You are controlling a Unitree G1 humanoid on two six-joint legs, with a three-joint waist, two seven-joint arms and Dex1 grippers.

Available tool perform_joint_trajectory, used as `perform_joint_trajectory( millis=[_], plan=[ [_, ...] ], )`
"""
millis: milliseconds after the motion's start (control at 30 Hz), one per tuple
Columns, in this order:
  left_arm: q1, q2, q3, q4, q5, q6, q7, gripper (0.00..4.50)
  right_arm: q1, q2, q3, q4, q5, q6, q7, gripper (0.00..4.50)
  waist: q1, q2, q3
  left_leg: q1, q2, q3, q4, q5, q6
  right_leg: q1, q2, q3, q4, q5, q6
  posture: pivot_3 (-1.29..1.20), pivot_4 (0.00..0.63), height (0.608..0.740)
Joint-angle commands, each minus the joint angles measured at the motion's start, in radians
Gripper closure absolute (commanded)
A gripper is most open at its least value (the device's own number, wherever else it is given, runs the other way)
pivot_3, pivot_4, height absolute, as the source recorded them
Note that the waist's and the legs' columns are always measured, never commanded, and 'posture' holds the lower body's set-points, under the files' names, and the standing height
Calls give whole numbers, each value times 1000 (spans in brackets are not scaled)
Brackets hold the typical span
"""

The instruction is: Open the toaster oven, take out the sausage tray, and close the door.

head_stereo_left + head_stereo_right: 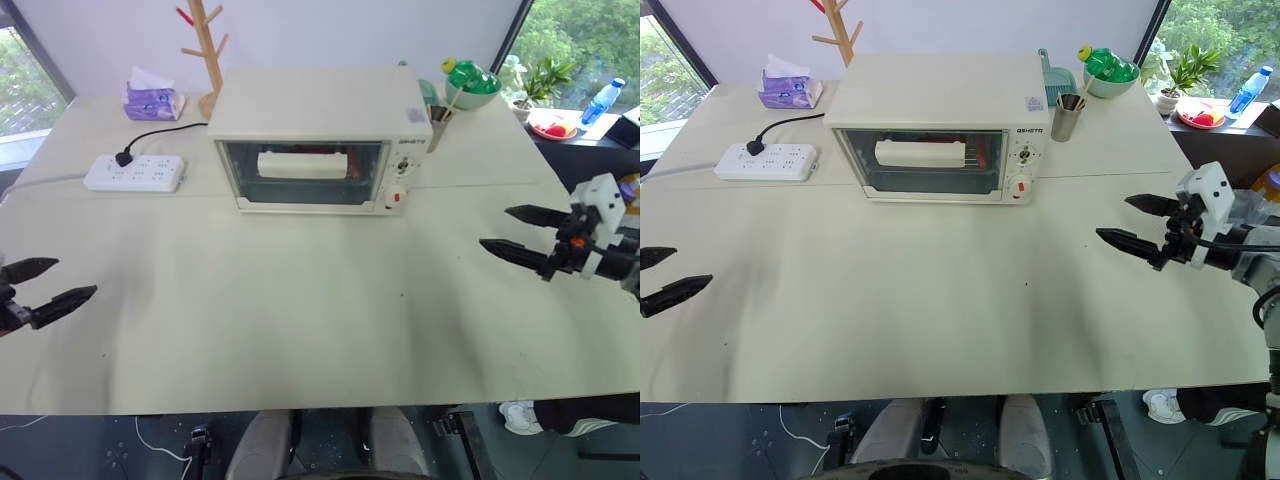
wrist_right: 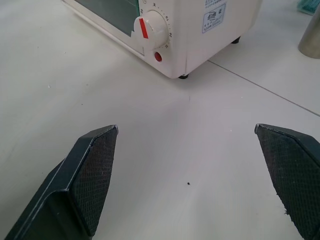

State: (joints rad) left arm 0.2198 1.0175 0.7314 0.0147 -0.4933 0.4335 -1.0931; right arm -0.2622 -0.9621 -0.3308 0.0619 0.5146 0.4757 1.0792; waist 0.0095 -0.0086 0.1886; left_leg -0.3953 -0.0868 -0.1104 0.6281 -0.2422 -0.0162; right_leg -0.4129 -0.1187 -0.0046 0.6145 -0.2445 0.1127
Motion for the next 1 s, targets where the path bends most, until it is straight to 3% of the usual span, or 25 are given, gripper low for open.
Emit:
perform_joint_trajectory(
  millis=[33,367,633,800,1000],
  plan=[
    [-2,16,19,-6,23,-36,-4,102,-5,-2,-17,-24,6,-4,-4,0,0,0,0,0,0,0,0,0,0,0,0,0,0,0,0,0,150,740],
    [-51,5,-6,5,19,-22,8,102,13,8,-23,-55,21,17,-21,0,0,0,0,0,0,0,0,0,0,0,0,0,0,0,0,0,150,740],
    [-202,-21,-57,-72,-96,92,37,102,-5,33,-9,-106,66,82,-33,0,1,0,0,0,0,0,1,0,0,0,0,0,1,0,1,0,150,740],
    [-327,-51,-171,-211,-207,204,65,102,-68,57,70,-201,93,120,-27,0,0,0,0,1,0,0,3,0,0,1,1,0,2,2,4,0,150,740],
    [-501,-33,-332,-213,-230,227,10,102,-195,149,212,-262,67,148,-83,0,-8,-1,0,2,0,0,2,0,0,0,2,0,4,3,4,0,150,740]
  ],
)
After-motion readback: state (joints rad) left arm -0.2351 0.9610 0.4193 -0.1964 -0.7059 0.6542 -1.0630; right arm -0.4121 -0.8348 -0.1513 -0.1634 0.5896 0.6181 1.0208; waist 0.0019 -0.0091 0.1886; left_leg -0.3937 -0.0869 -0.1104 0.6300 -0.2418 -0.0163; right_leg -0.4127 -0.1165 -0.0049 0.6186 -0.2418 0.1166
